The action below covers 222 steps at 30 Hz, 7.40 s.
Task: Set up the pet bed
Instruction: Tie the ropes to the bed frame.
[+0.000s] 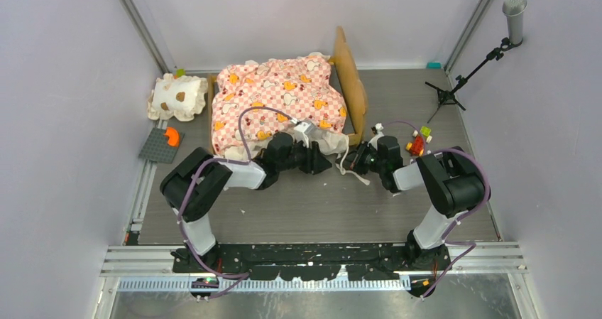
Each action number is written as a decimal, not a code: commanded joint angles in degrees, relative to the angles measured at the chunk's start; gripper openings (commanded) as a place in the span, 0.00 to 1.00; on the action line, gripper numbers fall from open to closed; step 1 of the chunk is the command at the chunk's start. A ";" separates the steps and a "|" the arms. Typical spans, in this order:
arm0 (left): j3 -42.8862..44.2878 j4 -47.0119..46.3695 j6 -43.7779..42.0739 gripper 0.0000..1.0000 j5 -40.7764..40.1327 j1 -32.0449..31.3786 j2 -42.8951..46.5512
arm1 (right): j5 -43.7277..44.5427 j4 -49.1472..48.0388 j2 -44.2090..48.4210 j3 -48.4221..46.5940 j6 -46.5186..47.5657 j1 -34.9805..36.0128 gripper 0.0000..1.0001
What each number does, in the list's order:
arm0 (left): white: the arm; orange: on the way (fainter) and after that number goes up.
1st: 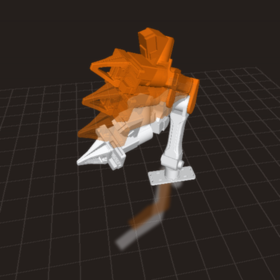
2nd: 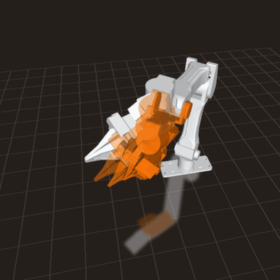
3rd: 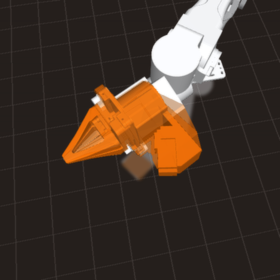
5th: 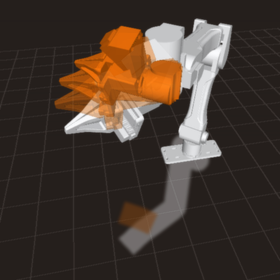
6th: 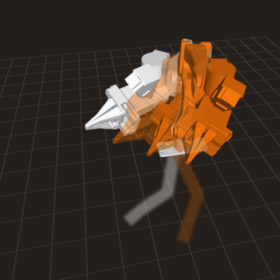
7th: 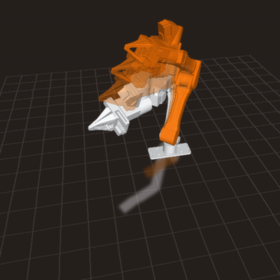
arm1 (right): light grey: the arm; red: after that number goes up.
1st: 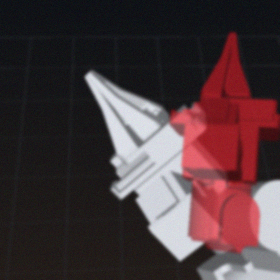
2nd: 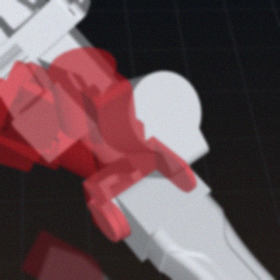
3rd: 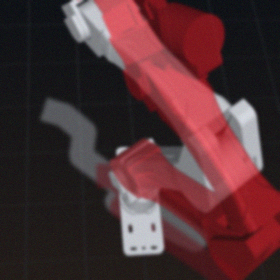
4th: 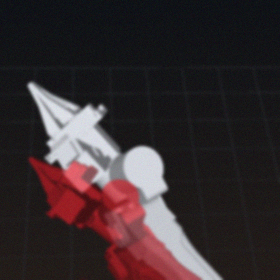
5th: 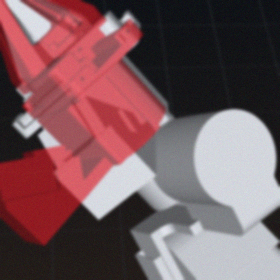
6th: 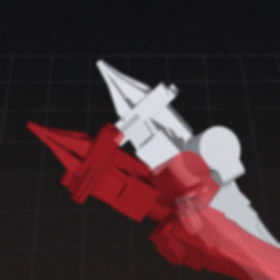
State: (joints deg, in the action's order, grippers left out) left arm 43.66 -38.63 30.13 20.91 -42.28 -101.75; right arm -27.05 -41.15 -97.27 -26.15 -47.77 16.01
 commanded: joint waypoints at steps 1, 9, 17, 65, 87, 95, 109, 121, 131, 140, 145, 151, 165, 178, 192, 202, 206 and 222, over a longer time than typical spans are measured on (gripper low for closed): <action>3.00 1.31 7.39 0.40 -0.17 3.33 -0.35 | -1.47 -6.14 0.06 0.97 0.70 0.02 0.01; 4.75 0.89 7.04 0.32 1.73 3.43 -2.57 | -2.90 -8.48 -0.87 1.06 -1.99 -0.02 0.01; 4.44 -2.38 8.25 0.34 4.59 3.21 -5.22 | -3.05 -11.19 -1.39 1.19 -5.72 -0.27 0.01; -0.18 -5.03 10.48 0.31 -6.04 0.19 -4.96 | -3.41 -9.70 0.22 1.19 -8.42 -0.82 0.01; 1.95 -7.02 14.40 0.33 -18.71 -2.93 -8.03 | -4.67 -15.40 -2.25 1.63 -13.92 -0.81 0.01; 2.48 -7.80 14.43 0.33 -18.97 -2.94 -8.82 | -5.76 -15.93 -3.00 1.54 -14.10 -0.83 0.01; -3.99 -11.81 14.49 0.34 -16.62 -2.98 -3.45 | -5.70 -16.12 -3.32 1.59 -14.22 -0.94 0.01; -4.73 -9.48 15.06 0.51 -23.29 -2.97 0.76 | -3.92 -22.82 -4.53 3.16 -19.43 -0.90 0.01; -7.23 -12.99 17.22 1.00 -18.79 -1.09 5.29 | -4.16 -26.59 -6.70 3.39 -21.29 -0.92 0.01; -6.15 8.35 4.63 1.00 -14.31 -0.84 16.71 | -4.17 -24.96 -6.03 3.15 -20.25 -1.04 0.01; -4.82 27.46 -6.18 1.00 -35.06 -2.64 29.04 | -4.07 -23.29 -5.48 2.83 -19.38 -1.07 0.01; -7.65 33.26 -4.67 0.98 -40.81 -0.35 36.49 | -3.85 -21.98 -4.91 2.60 -18.55 -1.01 0.01; -4.93 22.92 6.96 0.63 -35.72 -9.25 24.88 | -3.42 -20.17 -3.64 2.03 -18.36 -0.98 0.01; -2.99 12.16 11.10 0.43 -32.10 -8.08 13.53 | -3.94 -18.97 -3.01 1.55 -18.02 -0.99 0.01; 0.00 -0.96 14.17 0.41 -23.53 -3.99 2.18 | -5.12 -19.59 -2.44 1.39 -19.06 -0.99 0.01; 1.18 -7.80 16.63 0.33 -18.23 -3.99 -2.02 | -5.54 -19.23 -2.48 1.28 -18.90 -1.05 0.01; 1.69 -9.19 16.97 0.32 -16.82 -3.97 -3.10 | -5.64 -19.23 -2.56 1.36 -18.77 -0.99 0.01; 0.51 -10.36 17.24 0.19 -16.27 -3.95 -4.37 | -5.82 -19.41 -2.65 1.37 -19.00 -0.98 0.01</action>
State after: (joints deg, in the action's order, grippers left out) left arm 43.94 -45.23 47.64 4.60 -46.11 -105.97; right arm -32.27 -58.48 -101.82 -23.79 -67.18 15.25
